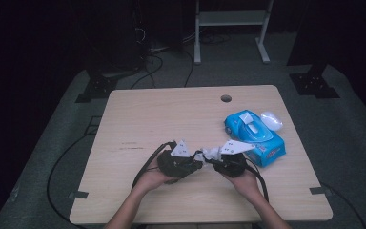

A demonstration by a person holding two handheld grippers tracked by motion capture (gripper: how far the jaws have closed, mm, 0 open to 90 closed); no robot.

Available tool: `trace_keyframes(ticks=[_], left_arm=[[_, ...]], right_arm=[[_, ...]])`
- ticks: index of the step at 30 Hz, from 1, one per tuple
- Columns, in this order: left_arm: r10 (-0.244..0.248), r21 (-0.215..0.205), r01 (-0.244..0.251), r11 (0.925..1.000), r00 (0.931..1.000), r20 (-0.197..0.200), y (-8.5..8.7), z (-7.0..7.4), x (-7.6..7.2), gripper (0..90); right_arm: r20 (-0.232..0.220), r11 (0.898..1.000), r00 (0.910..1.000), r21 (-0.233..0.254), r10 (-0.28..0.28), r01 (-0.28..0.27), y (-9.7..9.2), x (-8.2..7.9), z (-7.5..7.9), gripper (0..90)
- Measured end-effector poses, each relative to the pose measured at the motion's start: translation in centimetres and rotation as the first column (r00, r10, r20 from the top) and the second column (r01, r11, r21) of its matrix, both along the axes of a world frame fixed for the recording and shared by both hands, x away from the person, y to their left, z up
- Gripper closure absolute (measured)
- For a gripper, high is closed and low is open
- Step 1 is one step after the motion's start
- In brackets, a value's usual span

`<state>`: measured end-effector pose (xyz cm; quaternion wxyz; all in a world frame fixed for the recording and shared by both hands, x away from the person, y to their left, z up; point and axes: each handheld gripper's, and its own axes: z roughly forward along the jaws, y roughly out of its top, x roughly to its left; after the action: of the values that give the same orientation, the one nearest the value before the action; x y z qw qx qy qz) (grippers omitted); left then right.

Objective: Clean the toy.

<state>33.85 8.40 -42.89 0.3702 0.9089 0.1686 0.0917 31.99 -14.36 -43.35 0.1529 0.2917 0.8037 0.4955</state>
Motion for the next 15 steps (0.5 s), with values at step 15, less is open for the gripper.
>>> trace_keyframes(ticks=[15], left_arm=[[-0.005,-0.054,0.006,0.9985,0.9998,0.018,0.3,0.6,-0.4,57.1]], right_arm=[[0.088,0.999,0.9960,0.041,0.011,-0.015,0.2,-0.6,1.4,79.9]])
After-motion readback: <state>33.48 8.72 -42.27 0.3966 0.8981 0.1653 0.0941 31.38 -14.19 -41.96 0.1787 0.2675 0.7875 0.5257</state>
